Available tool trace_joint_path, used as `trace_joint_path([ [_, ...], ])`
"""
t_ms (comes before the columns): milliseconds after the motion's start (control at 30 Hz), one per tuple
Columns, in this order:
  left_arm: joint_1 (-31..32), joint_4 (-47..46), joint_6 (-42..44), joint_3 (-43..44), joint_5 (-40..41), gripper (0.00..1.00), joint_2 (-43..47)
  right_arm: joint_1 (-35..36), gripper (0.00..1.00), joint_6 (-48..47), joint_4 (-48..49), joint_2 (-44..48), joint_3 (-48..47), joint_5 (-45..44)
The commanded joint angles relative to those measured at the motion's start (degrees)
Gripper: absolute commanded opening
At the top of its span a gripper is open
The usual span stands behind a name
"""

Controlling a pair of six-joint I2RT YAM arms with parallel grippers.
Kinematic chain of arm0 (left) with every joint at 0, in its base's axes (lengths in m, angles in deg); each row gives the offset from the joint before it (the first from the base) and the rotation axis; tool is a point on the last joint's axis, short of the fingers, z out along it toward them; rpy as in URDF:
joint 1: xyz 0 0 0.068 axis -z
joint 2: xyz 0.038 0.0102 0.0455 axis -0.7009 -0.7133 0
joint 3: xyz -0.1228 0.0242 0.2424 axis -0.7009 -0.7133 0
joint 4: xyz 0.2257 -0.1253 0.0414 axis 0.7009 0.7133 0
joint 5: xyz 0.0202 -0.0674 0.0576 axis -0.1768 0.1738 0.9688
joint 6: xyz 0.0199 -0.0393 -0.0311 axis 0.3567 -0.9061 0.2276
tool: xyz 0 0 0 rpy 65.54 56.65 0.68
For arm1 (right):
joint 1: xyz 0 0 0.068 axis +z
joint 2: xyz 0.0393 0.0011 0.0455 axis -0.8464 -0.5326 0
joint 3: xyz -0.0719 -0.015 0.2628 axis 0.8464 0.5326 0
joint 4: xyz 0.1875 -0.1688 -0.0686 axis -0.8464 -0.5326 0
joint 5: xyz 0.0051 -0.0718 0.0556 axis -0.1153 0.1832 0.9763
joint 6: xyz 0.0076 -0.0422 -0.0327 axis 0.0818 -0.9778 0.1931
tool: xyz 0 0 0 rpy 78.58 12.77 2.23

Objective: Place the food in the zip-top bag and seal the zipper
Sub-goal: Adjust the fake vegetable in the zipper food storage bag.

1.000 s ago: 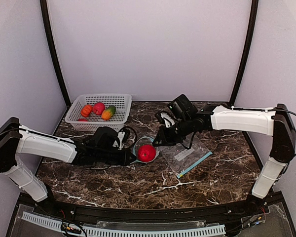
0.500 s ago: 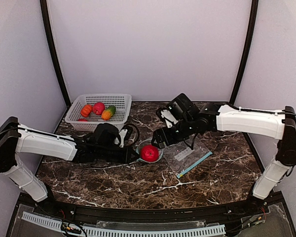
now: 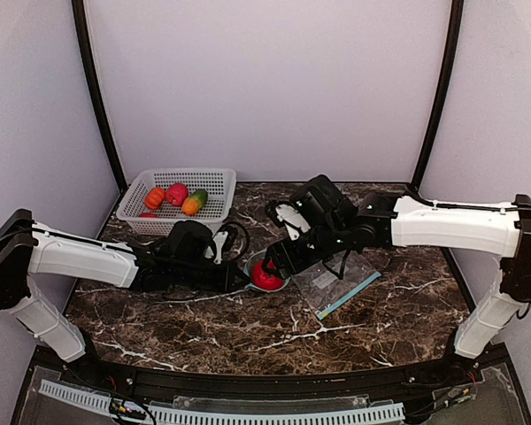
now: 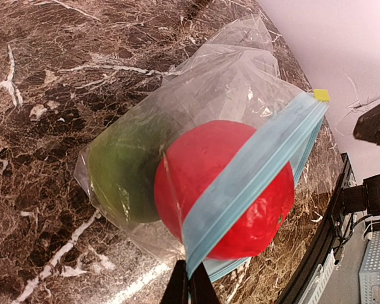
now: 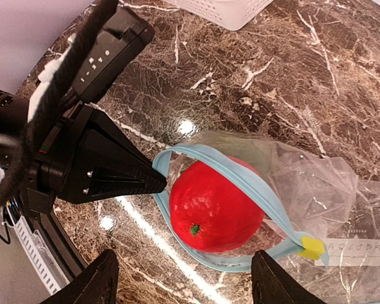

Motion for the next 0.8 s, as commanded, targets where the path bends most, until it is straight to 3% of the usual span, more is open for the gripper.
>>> trace_joint_path([
  [0, -0.30, 1.16, -0.54, 1.00, -0.46, 0.01, 1.43, 1.13, 0.70, 0.89, 2.36, -3.11, -1.08, 0.26],
  [433, -0.28, 0.43, -1.01, 0.99, -0.83, 0.01, 1.43, 3.38, 0.64, 3.45, -0.37, -10.10, -5.14, -9.90],
  [767, -0.33, 0.39, -1.20, 0.60, -0.68, 0.01, 1.95, 4.64, 0.72, 4.51, -4.17, -14.27, -8.76, -14.43],
])
